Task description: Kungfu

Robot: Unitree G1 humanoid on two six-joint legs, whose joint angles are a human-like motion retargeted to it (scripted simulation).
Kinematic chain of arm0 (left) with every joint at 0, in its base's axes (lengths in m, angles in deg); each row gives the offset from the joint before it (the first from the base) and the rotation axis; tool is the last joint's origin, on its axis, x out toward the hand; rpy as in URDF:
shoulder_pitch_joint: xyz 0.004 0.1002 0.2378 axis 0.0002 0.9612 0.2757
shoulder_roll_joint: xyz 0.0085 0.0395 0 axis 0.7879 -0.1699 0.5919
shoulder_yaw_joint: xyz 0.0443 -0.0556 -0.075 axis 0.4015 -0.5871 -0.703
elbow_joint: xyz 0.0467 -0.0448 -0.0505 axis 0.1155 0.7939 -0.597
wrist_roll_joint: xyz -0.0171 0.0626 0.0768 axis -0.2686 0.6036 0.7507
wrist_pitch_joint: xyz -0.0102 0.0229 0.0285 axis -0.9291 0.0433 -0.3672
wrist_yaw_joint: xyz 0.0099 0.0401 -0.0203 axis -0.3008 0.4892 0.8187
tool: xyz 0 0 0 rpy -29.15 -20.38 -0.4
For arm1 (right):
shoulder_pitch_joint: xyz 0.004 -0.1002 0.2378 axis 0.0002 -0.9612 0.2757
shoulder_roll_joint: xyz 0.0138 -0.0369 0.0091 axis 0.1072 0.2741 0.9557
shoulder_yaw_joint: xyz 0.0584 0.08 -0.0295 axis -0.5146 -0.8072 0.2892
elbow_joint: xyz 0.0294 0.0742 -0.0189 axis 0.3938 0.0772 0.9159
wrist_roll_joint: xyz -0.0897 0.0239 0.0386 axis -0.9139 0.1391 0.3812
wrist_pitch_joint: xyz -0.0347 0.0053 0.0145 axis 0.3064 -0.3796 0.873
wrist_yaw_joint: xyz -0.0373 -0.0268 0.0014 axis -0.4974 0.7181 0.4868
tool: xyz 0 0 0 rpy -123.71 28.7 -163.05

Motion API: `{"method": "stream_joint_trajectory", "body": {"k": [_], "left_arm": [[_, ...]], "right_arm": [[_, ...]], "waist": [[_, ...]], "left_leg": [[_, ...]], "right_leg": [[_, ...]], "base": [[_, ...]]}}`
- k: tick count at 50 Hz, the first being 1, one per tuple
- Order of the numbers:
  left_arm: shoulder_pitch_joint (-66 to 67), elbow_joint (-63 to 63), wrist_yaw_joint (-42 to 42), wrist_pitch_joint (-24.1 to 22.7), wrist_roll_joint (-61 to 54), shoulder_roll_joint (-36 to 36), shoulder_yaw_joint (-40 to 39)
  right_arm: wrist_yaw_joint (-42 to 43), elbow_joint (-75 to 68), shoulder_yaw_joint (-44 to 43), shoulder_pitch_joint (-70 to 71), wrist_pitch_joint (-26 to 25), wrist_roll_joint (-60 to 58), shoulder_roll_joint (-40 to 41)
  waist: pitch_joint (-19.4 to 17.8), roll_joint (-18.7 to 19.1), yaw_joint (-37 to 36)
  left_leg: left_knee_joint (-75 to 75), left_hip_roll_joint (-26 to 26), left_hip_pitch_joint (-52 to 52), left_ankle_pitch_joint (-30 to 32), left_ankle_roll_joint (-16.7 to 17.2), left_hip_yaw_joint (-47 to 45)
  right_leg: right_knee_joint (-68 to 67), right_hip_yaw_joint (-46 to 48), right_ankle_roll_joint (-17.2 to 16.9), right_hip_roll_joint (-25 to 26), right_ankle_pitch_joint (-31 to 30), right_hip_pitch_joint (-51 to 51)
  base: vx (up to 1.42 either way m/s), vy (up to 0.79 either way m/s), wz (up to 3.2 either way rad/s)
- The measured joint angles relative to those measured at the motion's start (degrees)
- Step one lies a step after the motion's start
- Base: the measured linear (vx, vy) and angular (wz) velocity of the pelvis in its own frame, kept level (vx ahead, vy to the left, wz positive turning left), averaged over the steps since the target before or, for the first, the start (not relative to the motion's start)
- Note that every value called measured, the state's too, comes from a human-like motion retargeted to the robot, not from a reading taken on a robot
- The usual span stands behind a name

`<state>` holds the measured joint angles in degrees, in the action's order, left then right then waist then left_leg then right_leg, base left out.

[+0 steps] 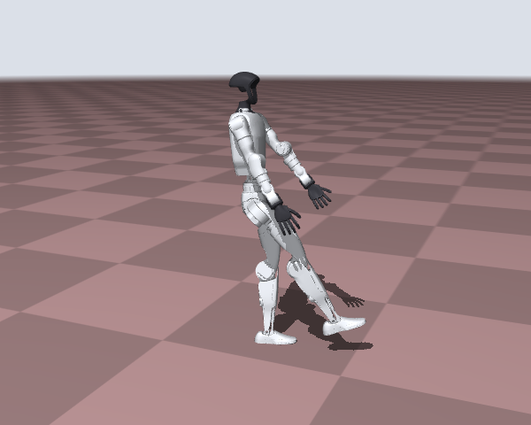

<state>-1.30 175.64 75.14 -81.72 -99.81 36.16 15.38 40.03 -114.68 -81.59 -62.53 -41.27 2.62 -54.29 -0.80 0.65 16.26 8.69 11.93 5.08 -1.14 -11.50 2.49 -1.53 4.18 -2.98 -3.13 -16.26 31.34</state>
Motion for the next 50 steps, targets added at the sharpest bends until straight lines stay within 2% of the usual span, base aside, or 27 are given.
{"method": "stream_joint_trajectory", "body": {"k": [2,3,5,6,8,11,14,20,23,30,33,35,37,40,43,47,50], "left_arm": [[3.54,-0.26,-1.40,-1.00,-15.54,-6.91,4.10],[4.87,-0.15,-2.57,-0.55,-22.20,-9.91,5.95],[7.30,-0.05,-4.34,1.85,-31.29,-15.27,10.21],[8.24,-0.34,-3.45,4.12,-32.48,-16.89,12.14],[9.06,-2.73,-0.93,5.58,-29.19,-17.68,17.38],[9.31,-7.62,1.80,2.14,-13.73,-15.23,24.21],[9.46,-11.53,0.15,-0.54,-2.42,-12.80,24.32],[9.86,-12.80,-2.24,-1.28,-5.34,-10.95,23.67],[10.49,-13.06,-2.73,-2.39,-5.09,-10.76,22.86],[12.10,-14.88,-1.48,-9.27,3.60,-9.51,21.76],[12.71,-17.77,-2.01,-12.63,6.73,-9.36,20.84],[13.32,-21.27,-2.82,-15.77,9.84,-8.96,20.13],[13.84,-26.82,-4.35,-19.64,15.06,-7.05,18.92],[14.44,-36.86,-5.16,-28.07,26.75,-2.29,16.87],[12.70,-47.48,-1.22,-34.36,34.44,3.24,15.72],[6.88,-61.40,5.35,-35.01,30.74,10.01,15.33],[1.08,-69.88,4.83,-31.30,22.34,14.49,13.62]], "right_arm": [[-3.31,-10.64,-3.33,-6.43,-8.27,-2.33,-2.46],[-5.62,-10.64,-3.50,-11.80,-14.14,-1.11,-3.45],[-7.30,-10.64,-2.64,-23.76,-21.17,3.51,-4.80],[-7.11,-10.64,-2.60,-29.04,-22.93,5.41,-4.97],[-7.05,-10.64,-3.54,-38.82,-23.04,6.93,-4.86],[-8.83,-10.64,-6.50,-51.21,-18.89,4.73,-3.79],[-9.93,-10.64,-9.90,-59.46,-17.18,2.32,-2.90],[-9.94,-10.64,-13.24,-64.63,-18.59,9.25,-1.61],[-10.86,-10.64,-12.93,-61.63,-14.13,11.51,-0.37],[-14.97,-9.43,-8.39,-50.36,3.37,7.20,-1.11],[-14.03,0.53,-7.24,-48.73,3.91,8.65,0.54],[-12.79,7.80,-6.68,-48.36,5.47,9.21,1.40],[-10.27,14.75,-5.93,-47.88,7.68,9.24,1.83],[-5.75,26.65,-4.69,-48.16,9.50,10.74,3.03],[-3.72,39.33,-2.08,-49.46,13.49,16.97,3.58],[-5.29,58.55,3.14,-51.85,18.30,29.45,3.08],[-5.84,71.63,6.56,-52.57,21.80,35.25,2.63]], "waist": [[-2.65,2.53,2.73],[-3.80,3.19,3.21],[-5.78,3.80,4.75],[-6.78,3.77,5.67],[-7.83,3.44,7.72],[-8.03,2.93,11.99],[-6.86,1.61,13.43],[-1.13,-0.39,10.48],[0.22,-0.96,10.43],[1.73,-1.17,8.88],[2.56,-1.15,8.30],[3.02,-1.09,6.88],[4.00,-0.90,6.29],[6.17,-0.10,5.44],[8.16,1.31,4.71],[10.11,2.31,3.01],[11.65,2.21,1.28]], "left_leg": [[-0.50,-2.20,-1.74,0.18,0.98,1.11],[-0.64,-2.83,-2.20,0.12,1.34,0.84],[-0.63,-3.30,-3.56,-0.18,1.79,1.22],[-0.49,-3.44,-4.25,-0.32,2.14,1.33],[-0.45,-3.81,-4.86,-0.98,4.04,0.83],[0.22,-5.61,-5.40,-3.22,8.59,1.27],[0.50,-6.35,-5.35,-4.56,10.92,1.77],[0.51,-5.89,-2.67,-6.83,12.59,0.83],[0.34,-5.89,-1.63,-7.26,12.94,0.41],[-0.70,-4.67,-1.65,-6.39,10.85,-0.02],[-0.38,-3.31,-1.26,-6.53,6.63,-0.70],[-0.20,-2.71,-1.35,-7.36,5.46,-1.91],[-0.02,-2.47,-1.39,-8.14,5.87,-2.48],[-0.19,-2.03,-1.49,-9.04,6.54,-3.10],[0.71,-2.22,-1.18,-9.95,7.66,-2.06],[2.09,-2.25,-1.24,-11.01,8.82,0.61],[2.19,-2.21,-2.16,-11.38,10.17,2.68]], "right_leg": [[2.80,0.99,2.50,1.12,6.35,5.59],[2.72,1.54,3.52,1.63,10.66,8.23],[0.40,4.69,6.42,1.28,11.94,11.70],[-1.11,5.21,8.34,1.23,9.80,12.55],[-4.61,3.14,9.88,1.49,6.53,14.77],[-5.52,0.16,6.98,1.92,3.45,13.41],[-4.94,-1.54,5.79,2.86,3.18,11.62],[-5.92,2.88,2.84,3.16,5.94,9.88],[-6.59,1.39,1.29,3.30,4.74,9.16],[-6.70,1.30,-0.95,3.70,5.51,7.77],[-7.12,0.24,-1.52,2.73,6.07,8.27],[-7.35,-0.97,-1.84,2.90,5.80,8.36],[-7.89,-1.60,-2.12,2.61,6.16,8.58],[-10.03,-0.74,-2.44,2.00,7.05,9.08],[-13.78,-0.29,-2.46,1.54,7.64,9.51],[-19.26,-0.05,-3.84,0.93,7.58,10.47],[-21.08,0.42,-4.41,0.01,7.72,11.85]], "base": [[0.16,0.12,0.15],[0.15,0.08,-0.02],[0.21,0.01,0.25],[0.15,-0.04,0.51],[0.09,-0.08,0.59],[0.16,-0.17,0.87],[0.08,-0.20,0.08],[0.12,-0.17,-0.54],[0.04,-0.10,-0.24],[0.11,-0.02,-0.53],[0.17,-0.01,-0.33],[0.22,-0.03,-0.50],[0.23,-0.03,-0.36],[0.31,-0.07,-0.20],[0.40,-0.09,0.25],[0.39,-0.11,0.53],[0.45,-0.18,0.59]]}}
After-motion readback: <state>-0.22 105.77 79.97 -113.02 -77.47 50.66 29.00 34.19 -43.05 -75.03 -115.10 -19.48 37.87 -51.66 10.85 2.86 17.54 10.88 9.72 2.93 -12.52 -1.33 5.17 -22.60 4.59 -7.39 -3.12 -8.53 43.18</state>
